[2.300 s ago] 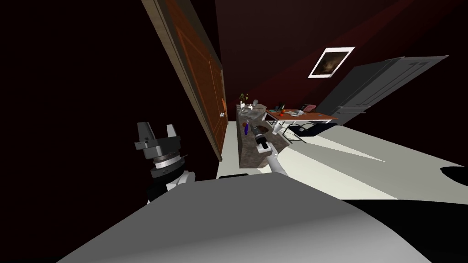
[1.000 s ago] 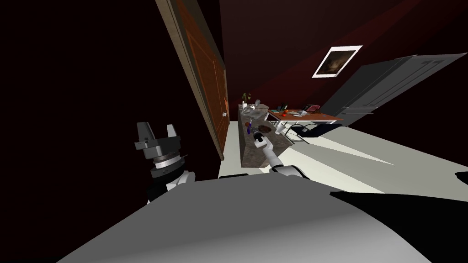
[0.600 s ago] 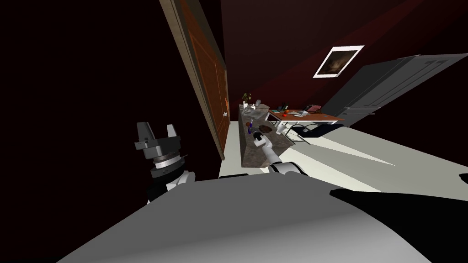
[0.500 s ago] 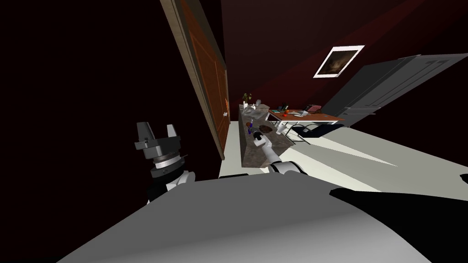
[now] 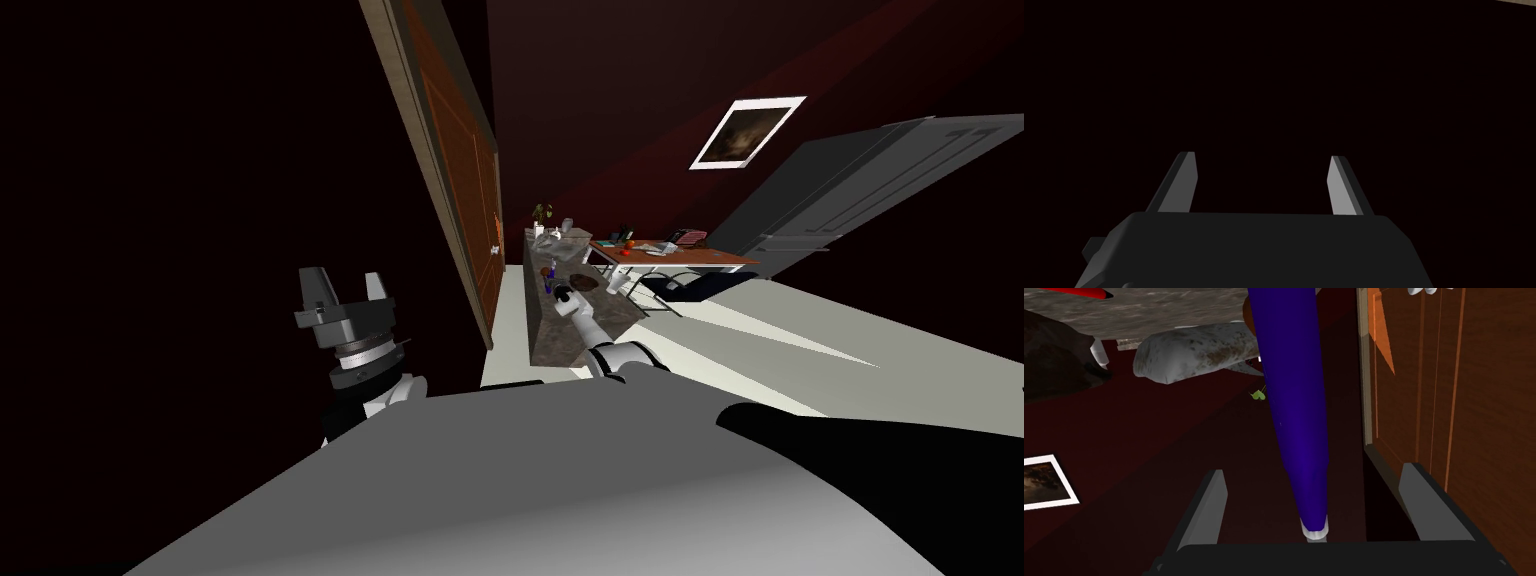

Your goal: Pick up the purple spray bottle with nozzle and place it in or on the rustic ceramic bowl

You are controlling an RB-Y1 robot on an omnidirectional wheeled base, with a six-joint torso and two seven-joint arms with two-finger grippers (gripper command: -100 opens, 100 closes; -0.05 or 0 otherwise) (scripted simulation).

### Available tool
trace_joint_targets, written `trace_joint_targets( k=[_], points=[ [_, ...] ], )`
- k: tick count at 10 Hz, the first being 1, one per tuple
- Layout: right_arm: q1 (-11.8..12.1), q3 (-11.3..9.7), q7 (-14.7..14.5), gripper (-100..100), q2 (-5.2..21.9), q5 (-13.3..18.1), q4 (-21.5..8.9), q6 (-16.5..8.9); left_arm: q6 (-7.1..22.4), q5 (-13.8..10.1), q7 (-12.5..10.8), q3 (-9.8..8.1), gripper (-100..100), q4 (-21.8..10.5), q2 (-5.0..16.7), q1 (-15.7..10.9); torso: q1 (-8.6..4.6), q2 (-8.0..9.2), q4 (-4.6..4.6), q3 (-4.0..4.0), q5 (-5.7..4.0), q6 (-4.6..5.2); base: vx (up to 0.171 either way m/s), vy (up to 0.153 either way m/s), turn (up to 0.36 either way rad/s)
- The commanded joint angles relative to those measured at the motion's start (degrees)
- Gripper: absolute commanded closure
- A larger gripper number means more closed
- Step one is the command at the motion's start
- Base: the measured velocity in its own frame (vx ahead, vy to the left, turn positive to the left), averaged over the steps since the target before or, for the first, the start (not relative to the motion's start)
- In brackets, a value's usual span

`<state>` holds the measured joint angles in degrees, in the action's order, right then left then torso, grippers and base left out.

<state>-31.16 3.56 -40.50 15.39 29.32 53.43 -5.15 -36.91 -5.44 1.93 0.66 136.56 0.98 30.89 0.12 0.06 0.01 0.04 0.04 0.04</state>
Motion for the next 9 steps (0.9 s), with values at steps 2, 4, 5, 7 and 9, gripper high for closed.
trace_joint_targets(
  k=[2, 4, 5, 7, 9],
  points=[
    [-2.68, 0.14, -1.84, -100, 0.71, 1.64, -3.84, -1.47, 0.0, 0.0, 0.0, 0.0, 0, 0.0, 0.0, 0.0, -0.01, 0.0, 0.0, 0.0, 0.0, 0.0, -0.012, 0.03, 0.019],
    [-4.33, 0.14, -2.85, -100, 1.24, 2.56, -6.04, -2.39, 0.0, 0.0, 0.0, 0.0, 0, 0.0, 0.0, 0.0, -0.06, -0.01, 0.0, -0.01, -0.01, 0.01, -0.009, 0.019, 0.011],
    [-3.7, -0.07, -2.41, -100, 1.15, 2.06, -5.09, -2.12, 0.0, 0.0, 0.0, 0.0, 0, 0.0, 0.0, 0.0, -0.07, -0.01, 0.0, -0.01, -0.01, 0.01, -0.004, 0.008, 0.002],
    [-3.56, 0.06, -2.5, -100, 1.24, 2.16, -5.2, -2.09, 0.0, 0.0, 0.0, 0.0, 0, 0.0, 0.0, 0.0, -0.13, -0.03, -0.01, -0.02, -0.03, 0.02, 0.049, -0.005, 0.01],
    [-3.68, 0.04, -2.51, 100, 1.21, 2.17, -5.26, -2.13, 0.0, 0.0, 0.0, -0.01, 0, 0.0, 0.0, 0.01, -0.17, -0.27, -0.08, -0.17, -0.05, 0.02, 0.035, -0.005, 0.004]
  ],
)
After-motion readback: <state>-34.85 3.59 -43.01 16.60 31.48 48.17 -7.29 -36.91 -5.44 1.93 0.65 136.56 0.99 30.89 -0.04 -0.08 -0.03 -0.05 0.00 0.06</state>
